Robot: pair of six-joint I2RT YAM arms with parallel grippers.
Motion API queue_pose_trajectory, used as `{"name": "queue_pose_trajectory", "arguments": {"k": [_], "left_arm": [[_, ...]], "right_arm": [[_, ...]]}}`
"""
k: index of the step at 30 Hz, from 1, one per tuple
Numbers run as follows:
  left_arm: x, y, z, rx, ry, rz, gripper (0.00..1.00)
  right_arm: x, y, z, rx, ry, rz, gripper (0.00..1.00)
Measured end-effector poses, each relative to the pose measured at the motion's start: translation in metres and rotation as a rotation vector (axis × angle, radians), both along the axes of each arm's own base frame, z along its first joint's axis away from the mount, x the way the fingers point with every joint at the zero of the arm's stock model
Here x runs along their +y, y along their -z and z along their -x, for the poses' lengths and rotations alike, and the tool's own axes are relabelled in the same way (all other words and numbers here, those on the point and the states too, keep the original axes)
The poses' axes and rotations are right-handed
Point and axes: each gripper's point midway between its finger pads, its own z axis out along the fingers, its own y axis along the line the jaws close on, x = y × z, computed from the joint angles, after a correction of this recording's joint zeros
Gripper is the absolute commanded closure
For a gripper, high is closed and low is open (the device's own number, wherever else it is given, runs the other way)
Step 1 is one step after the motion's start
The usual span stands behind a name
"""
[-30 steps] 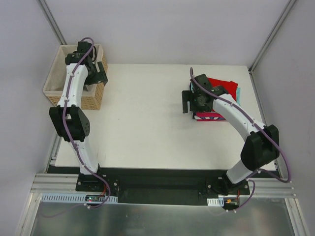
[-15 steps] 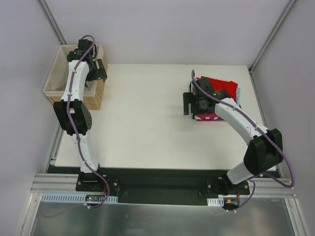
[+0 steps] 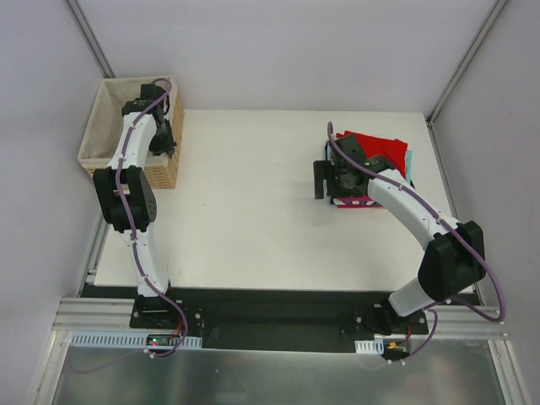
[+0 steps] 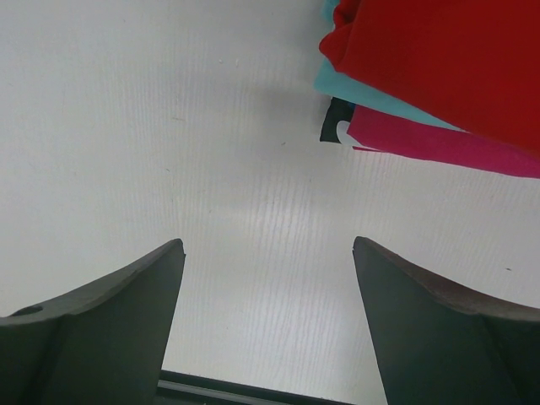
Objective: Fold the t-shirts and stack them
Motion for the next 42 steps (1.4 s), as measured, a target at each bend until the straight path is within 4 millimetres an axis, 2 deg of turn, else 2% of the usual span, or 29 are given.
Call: {"name": "queue_pose_trajectory", "arguments": {"k": [1,3,8,13,16,23,28,36,42], "left_arm": [[-0.001,0.0,-0.001,-0.006,0.014,0.001,0.87],[-0.006,0.001,-0.001,-0.022,0.037,0.006,1.0],[-0.026,0.001,0.008,-0.049,0.097,0.022,1.0],[-0.049,0.002,0.025,-0.049,0.087,0.015,1.0],[-0.07,0.003,0.042,-0.055,0.09,0.012,1.0],[-0.136,0.006,0.095,-0.063,0.175,0.041,1.0],[-0.171,0.007,0.121,-0.075,0.239,0.06,1.0],[-0.192,0.009,0.131,-0.115,0.256,0.067,1.0],[-0.209,0.009,0.14,-0.124,0.265,0.087,1.0]], "right_arm": [[0.0,0.001,0.001,0.003,0.0,0.002,0.15],[-0.001,0.003,0.003,0.009,0.0,0.004,0.15],[-0.001,0.005,0.005,0.012,0.001,0.003,0.16],[0.002,0.004,0.006,0.012,-0.004,0.002,0.16],[0.003,0.004,0.007,0.013,-0.008,0.002,0.16],[0.003,0.005,0.008,0.012,-0.008,0.01,0.16],[0.001,0.007,0.009,0.016,-0.007,0.016,0.16],[-0.004,0.021,0.018,0.045,-0.004,0.056,0.16],[-0.009,0.023,0.023,0.051,-0.001,0.08,0.16]]}}
